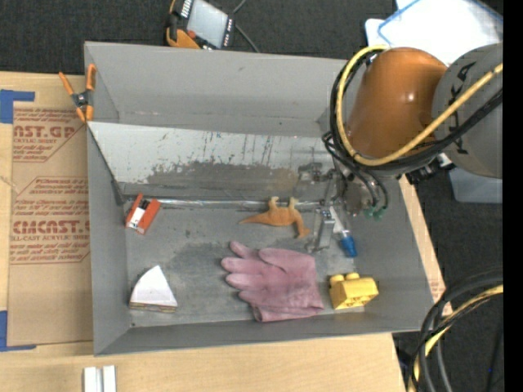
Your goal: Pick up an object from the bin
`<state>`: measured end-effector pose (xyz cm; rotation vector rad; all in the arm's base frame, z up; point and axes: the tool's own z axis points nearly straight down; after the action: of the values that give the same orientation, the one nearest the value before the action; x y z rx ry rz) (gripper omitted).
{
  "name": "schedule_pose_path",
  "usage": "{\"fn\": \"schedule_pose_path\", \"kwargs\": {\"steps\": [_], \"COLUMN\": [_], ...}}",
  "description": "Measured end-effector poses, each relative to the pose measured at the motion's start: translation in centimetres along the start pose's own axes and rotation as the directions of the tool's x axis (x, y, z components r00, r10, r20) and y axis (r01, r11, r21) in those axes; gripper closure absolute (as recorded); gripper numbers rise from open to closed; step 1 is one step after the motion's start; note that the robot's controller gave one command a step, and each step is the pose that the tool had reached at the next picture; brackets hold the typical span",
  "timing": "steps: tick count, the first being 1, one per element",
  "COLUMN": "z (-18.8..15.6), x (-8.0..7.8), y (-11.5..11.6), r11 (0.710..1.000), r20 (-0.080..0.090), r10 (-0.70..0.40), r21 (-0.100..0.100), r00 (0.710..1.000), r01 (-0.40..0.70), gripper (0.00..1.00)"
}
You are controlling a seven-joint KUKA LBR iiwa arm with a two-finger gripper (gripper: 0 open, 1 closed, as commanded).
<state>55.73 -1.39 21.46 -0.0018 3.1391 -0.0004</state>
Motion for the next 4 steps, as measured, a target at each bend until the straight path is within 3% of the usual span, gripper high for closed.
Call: {"fn": "schedule_pose_path", "kwargs": {"steps": [1,2,3,4], "z": [0.0,9.8,13.9,14.4], "x": [0.0,0.5,-0.3,-0.9], "y": [0.0,-0.4,-0.8,-1.7], "r11": [1.000,0.996,0.994,0.962], "r20": [0.000,0.000,0.011,0.005], "r10": [0.000,-0.094,-0.111,-0.272], "r21": [0.000,0.000,0.001,0.000], "r00": [1.000,0.996,0.994,0.962], "r01": [0.000,0.094,0.111,0.272], "gripper": [0.00,0.00,0.00,1.00]}}
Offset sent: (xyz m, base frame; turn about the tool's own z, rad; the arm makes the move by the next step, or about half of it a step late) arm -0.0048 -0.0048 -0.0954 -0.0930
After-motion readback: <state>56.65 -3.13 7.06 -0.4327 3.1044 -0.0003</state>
